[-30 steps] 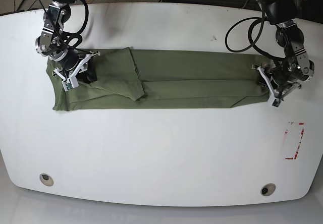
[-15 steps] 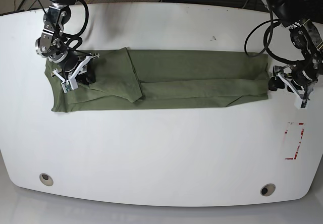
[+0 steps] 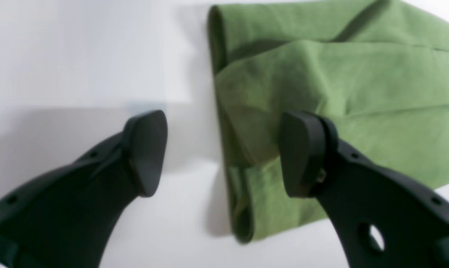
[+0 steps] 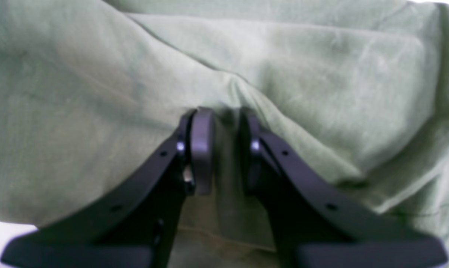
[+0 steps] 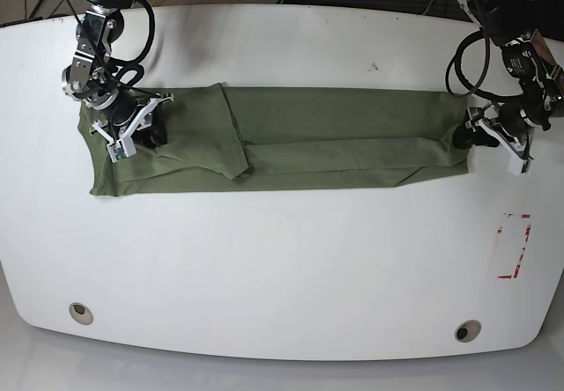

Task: Layout the t-shirt on the table in an organized manner, then fold the t-shirt properly
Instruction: 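Pull the strip taut with both grippers, left gripper sliding toward the right, then lift the strip's end with the left gripper and carry it toward the right gripper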

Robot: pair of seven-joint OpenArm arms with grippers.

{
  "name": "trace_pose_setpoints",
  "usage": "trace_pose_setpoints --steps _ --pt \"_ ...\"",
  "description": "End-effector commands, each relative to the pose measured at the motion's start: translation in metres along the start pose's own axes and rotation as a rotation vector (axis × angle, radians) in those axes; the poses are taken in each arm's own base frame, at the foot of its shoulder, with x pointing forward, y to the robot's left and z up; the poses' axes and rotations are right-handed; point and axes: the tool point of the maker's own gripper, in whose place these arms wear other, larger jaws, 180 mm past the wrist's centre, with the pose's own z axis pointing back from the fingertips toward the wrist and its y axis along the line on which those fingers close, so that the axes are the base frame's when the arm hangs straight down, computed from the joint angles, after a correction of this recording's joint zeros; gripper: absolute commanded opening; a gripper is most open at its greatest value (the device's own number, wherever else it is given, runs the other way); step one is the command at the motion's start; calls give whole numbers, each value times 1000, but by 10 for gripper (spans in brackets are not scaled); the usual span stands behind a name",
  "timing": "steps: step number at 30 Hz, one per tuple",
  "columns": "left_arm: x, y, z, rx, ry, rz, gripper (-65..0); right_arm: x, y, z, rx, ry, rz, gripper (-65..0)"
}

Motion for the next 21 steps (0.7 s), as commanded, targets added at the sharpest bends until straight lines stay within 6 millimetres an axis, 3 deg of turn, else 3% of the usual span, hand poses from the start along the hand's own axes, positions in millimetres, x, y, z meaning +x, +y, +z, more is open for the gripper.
trace_pose_setpoints --steps 1,6,14,18,21 --pt "-3 4 -1 6 26 1 -204 -31 -12 4 -49 154 40 -528" --pt "-8 0 -5 -8 35 13 -204 -31 -11 4 -48 153 39 -528" --pt "-19 -27 -24 -66 103 -47 -218 -31 -4 1 -37 147 27 -528" --pt "-24 -36 -29 -82 130 -76 -317 -31 -1 -1 -32 145 22 -528" --pt "-25 -40 -32 -90 138 -87 -440 -31 1 -2 -28 143 17 -528"
